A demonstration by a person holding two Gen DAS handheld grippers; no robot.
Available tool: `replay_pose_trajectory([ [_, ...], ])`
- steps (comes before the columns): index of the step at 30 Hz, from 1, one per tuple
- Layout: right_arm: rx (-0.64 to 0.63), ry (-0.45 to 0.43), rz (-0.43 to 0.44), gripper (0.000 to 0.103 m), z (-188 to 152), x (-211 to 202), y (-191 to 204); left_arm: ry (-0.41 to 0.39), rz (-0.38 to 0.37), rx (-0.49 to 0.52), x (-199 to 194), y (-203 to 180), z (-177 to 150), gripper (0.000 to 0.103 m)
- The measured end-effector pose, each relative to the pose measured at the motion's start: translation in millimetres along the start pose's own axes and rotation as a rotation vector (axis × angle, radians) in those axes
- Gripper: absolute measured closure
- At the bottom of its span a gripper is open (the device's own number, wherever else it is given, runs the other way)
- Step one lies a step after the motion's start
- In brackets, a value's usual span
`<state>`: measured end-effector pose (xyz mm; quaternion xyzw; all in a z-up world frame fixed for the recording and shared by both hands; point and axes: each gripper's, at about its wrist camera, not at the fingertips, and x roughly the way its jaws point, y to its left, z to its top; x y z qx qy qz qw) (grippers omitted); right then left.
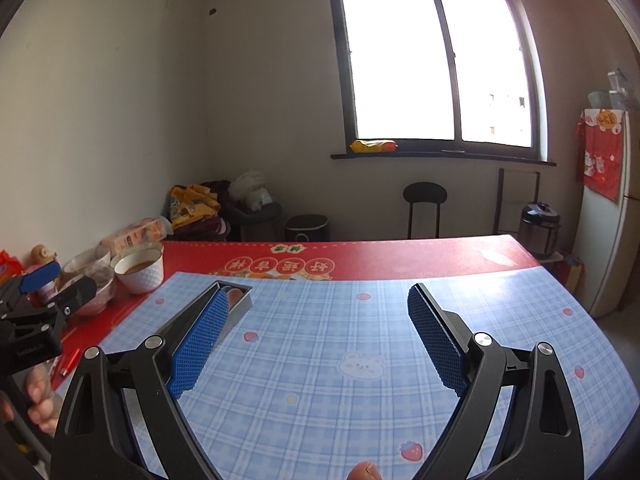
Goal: Organize utensils
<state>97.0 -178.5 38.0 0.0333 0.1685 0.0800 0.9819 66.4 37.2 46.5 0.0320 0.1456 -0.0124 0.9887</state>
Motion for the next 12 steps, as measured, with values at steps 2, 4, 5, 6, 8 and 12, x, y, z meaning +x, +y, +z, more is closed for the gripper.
replay_pose_trajectory([
  [2, 0.000, 0.001, -0.001, 0.015, -0.2, 0.4, -0.8, 0.001, 0.001, 0.001, 0.2, -0.5, -0.2, 0.006],
  [4, 0.001, 0.003, -0.001, 0.015, -0.6, 0.7, -0.9, 0.002, 0.001, 0.003, 0.1, -1.0, -0.4, 0.006],
  [5, 0.002, 0.003, -0.002, 0.015, -0.7, 0.9, -1.0, 0.001, 0.003, 0.005, -0.2, -1.4, -0.4, 0.006],
  [6, 0.003, 0.003, -0.003, 0.015, -0.7, 1.2, -1.0, -0.001, 0.004, 0.006, -0.7, -1.7, -0.5, 0.006],
  [8, 0.005, 0.004, -0.004, 0.015, -1.0, 1.8, -0.7, -0.003, 0.007, 0.008, -1.4, -2.2, 0.0, 0.006],
  [12, 0.007, 0.007, -0.007, 0.015, -1.9, 1.8, -0.9, -0.004, 0.008, 0.008, -1.9, -1.6, 0.2, 0.006],
])
